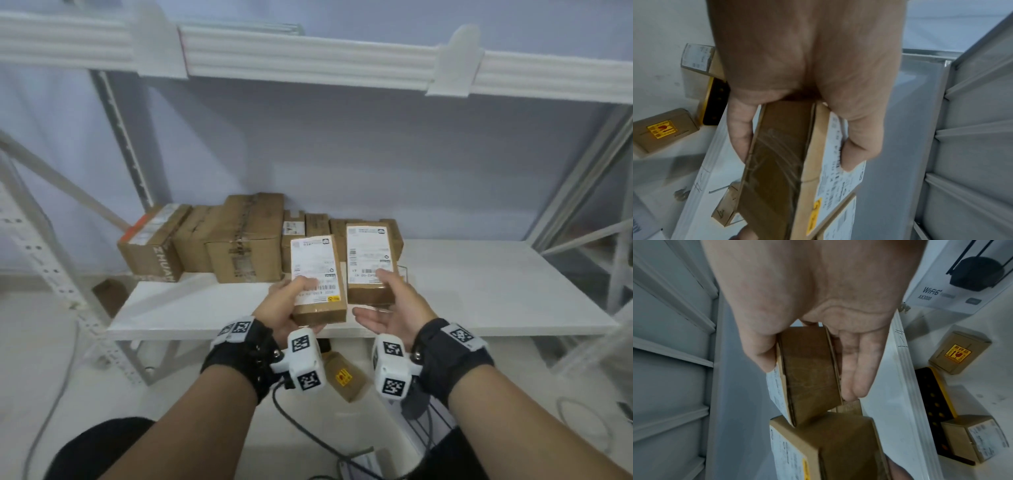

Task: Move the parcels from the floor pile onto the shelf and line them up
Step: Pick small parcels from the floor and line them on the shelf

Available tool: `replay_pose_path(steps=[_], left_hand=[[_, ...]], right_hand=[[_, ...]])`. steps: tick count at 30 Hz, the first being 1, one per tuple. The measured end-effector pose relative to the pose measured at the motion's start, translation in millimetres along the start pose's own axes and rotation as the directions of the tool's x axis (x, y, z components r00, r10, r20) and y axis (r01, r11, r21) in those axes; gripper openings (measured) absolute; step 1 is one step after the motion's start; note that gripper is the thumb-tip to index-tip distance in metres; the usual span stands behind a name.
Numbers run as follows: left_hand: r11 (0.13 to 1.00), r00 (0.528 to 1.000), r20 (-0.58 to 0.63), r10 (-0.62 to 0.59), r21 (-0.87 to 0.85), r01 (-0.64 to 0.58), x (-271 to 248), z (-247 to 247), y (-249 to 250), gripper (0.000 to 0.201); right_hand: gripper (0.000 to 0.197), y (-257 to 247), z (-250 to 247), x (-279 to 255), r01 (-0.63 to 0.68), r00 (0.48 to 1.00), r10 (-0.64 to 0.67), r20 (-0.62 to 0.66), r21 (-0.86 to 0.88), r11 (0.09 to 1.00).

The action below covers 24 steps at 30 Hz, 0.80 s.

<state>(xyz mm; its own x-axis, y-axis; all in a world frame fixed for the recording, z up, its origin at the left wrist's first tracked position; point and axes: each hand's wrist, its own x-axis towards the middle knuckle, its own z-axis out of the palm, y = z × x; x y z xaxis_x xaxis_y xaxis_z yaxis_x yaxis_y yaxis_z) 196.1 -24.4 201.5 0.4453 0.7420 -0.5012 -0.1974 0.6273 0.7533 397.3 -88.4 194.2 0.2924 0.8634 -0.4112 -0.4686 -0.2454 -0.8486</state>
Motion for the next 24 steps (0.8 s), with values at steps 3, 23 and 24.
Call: replay_pose_path(steps=[3, 23, 24], left_hand=[[0.998, 1.000, -0.021, 0.002, 0.063, -0.001, -4, -4, 2, 0.036], [0.998, 0.999, -0.045, 0.017, 0.064, -0.014, 41, 12, 11, 0.033], [0.997, 0.999, -0.054, 0.007, 0.078, -0.003, 53, 19, 10, 0.031]], right_hand=[[0.058, 4, 6, 3, 0.008, 1.000, -0.007, 0.020, -0.017, 1.000], [0.055, -23, -21, 29, -0.049, 0.999, 0.047, -0.022, -0.074, 0.996], [0.059, -28, -30, 39, -0.056, 0.998, 0.053, -0.029, -0.082, 0.995]])
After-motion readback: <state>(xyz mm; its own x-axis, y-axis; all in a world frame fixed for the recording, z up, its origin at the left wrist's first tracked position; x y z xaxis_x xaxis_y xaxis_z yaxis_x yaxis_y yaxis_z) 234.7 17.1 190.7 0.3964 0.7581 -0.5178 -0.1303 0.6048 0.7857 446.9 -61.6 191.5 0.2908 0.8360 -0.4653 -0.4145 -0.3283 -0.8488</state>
